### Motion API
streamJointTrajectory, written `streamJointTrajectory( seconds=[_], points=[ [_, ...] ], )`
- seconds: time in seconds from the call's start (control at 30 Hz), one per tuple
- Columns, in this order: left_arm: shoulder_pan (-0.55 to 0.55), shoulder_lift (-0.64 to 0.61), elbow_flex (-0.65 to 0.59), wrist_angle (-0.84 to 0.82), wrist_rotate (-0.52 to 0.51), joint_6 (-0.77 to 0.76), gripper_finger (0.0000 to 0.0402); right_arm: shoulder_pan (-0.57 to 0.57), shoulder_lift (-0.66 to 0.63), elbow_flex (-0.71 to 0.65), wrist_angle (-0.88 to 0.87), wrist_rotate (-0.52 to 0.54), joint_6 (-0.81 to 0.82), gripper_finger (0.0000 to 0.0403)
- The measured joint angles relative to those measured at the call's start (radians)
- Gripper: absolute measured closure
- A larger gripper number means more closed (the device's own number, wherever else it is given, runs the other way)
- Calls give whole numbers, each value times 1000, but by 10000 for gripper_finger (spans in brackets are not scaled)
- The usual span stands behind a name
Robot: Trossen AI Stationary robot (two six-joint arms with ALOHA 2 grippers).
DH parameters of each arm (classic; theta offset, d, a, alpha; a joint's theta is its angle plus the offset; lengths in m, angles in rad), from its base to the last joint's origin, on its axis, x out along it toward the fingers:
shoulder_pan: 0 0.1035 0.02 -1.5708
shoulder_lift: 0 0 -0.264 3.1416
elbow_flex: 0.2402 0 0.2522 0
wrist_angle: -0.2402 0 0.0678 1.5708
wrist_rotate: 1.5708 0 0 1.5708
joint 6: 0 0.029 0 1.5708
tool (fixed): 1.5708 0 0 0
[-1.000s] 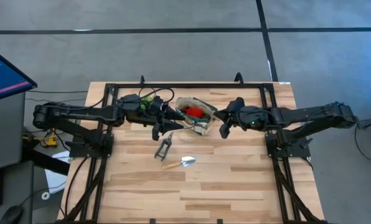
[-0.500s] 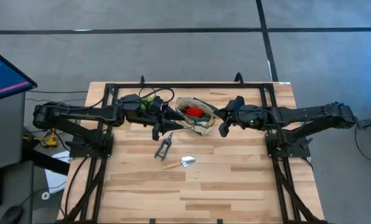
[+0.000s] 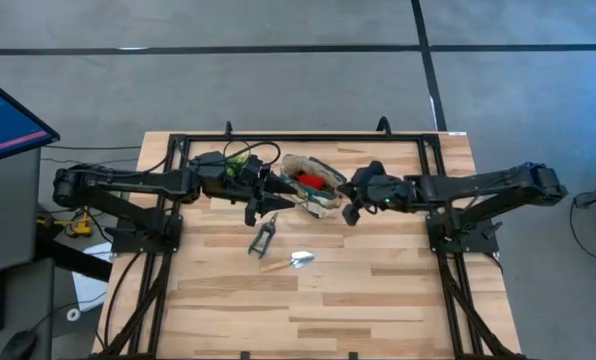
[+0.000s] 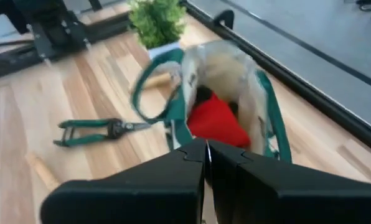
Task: Pick & Place Garden tools in Gardening bag
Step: Put the right trowel into the side pocket of the gardening bag
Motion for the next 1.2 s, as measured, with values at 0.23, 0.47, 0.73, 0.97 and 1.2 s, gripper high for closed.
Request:
streamJointTrajectory(
  seconds=[0.23, 0.47, 0.73, 0.97, 1.2],
  points=[
    [0, 0, -1, -4, 0, -2, 187, 0, 105, 1, 47, 0, -1, 403],
    [0, 0, -1, -14, 0, -2, 190, 0, 183, 1, 116, -9, -2, 403],
    [0, 0, -1, -26, 0, -3, 192, 0, 190, 2, 109, -27, -35, 403],
    [0, 0, -1, -45, 0, -3, 192, -1, 116, -1, 143, -137, -223, 403],
    [0, 0, -2, -46, 0, -2, 192, -17, 115, 1, 132, -308, -377, 403]
  ],
)
